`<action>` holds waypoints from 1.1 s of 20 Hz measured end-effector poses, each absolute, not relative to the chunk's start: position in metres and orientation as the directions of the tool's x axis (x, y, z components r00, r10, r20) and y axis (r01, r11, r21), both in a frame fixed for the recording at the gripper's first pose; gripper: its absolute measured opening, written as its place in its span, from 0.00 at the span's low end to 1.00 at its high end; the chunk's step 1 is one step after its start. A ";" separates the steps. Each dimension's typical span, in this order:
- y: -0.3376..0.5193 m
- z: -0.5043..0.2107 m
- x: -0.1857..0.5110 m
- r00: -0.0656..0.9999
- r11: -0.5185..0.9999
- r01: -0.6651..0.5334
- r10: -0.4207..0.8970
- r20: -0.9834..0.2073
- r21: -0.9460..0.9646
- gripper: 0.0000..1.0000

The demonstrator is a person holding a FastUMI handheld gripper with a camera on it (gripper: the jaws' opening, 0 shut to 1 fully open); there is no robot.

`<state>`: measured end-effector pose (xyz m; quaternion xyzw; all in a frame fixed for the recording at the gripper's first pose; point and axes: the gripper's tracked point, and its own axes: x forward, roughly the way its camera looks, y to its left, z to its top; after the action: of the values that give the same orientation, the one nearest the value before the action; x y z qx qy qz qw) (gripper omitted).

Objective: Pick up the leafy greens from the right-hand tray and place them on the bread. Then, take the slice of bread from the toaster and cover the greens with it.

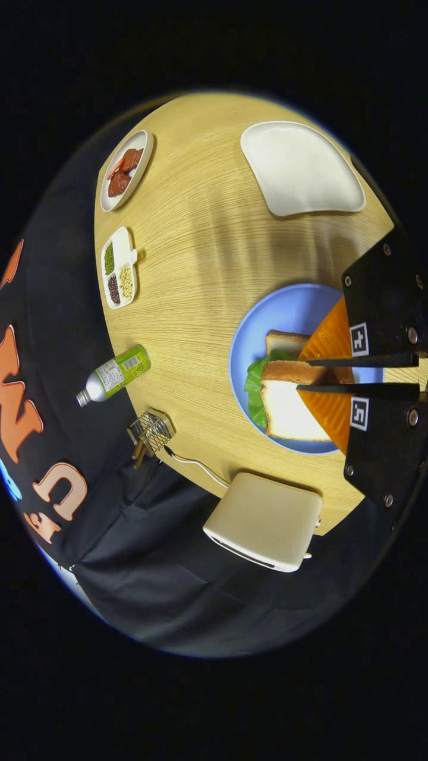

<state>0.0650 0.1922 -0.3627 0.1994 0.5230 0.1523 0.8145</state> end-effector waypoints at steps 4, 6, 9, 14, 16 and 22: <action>0.184 -0.365 0.066 0.426 0.896 -0.048 0.417 -0.803 0.440 0.26; 0.175 -0.359 0.070 0.456 0.911 -0.054 0.386 -0.802 0.408 0.35; 0.158 -0.337 0.077 0.532 0.939 -0.091 0.326 -0.781 0.330 0.47; 0.136 -0.270 0.090 0.677 0.958 -0.140 0.276 -0.682 0.249 0.71; 0.128 -0.240 0.090 0.729 0.964 -0.165 0.263 -0.632 0.210 0.75; 0.107 -0.158 0.078 0.863 0.979 -0.183 0.203 -0.462 0.089 0.90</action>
<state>0.0779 0.1075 -0.1579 0.0213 0.2415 0.1000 0.9650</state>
